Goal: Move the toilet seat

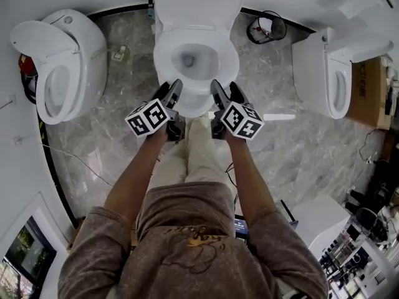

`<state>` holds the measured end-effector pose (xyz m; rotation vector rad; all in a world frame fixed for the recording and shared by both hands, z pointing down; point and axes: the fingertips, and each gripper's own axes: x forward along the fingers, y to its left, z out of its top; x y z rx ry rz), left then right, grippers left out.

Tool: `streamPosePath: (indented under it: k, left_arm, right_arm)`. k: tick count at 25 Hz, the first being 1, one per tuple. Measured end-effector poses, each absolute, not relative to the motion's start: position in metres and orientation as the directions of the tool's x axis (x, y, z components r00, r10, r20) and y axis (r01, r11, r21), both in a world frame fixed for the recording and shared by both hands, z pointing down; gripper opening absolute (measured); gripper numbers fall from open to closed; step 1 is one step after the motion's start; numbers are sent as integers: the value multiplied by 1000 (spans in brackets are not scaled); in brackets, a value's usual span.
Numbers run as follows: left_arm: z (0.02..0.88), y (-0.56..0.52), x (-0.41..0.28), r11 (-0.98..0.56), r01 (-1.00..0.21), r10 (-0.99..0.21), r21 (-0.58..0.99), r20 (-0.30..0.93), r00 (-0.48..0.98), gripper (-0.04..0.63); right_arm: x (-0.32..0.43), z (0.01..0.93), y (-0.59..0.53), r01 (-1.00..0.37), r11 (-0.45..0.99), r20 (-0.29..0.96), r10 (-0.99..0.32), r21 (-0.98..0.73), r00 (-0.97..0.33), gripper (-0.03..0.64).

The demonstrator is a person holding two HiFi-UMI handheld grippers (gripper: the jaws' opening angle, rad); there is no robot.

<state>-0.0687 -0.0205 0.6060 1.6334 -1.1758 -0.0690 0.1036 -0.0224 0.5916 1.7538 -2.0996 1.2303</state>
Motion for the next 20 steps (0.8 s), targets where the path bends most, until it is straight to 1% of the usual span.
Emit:
streamPosePath:
  k: [11,16,17,18,19,20]
  left_arm:
    - [570,-67,-67,83,-602,-740,794,454,497,245]
    - [562,-85,-69,104,-587,-740,803,457,493,264]
    - [561,-88,-68,107,-586,-738,803,459,494,264]
    - [560,-91,-67,111,-586,-736,803,462,495,265]
    - [559,-92,-65,116,-585,-733,803,467,495,265]
    - [558,-94,-65,120,-584,-732,802,469,494,265]
  right_arm:
    - [107,554,-70,-868,0,544,-779,-497,-312,314]
    - [103,543,-93,-876,52,546,-764,-479,-344,313]
    - [100,539,-99,-876,77,538,-762,-477,-360,306]
    - [94,535,-105,-876,111,531,-757,-469,-380,230]
    - [86,530,-112,-882,146,531,-750,-449,-395,207]
    - [79,527,-119,-893,174,542,-741,-415,-396,216]
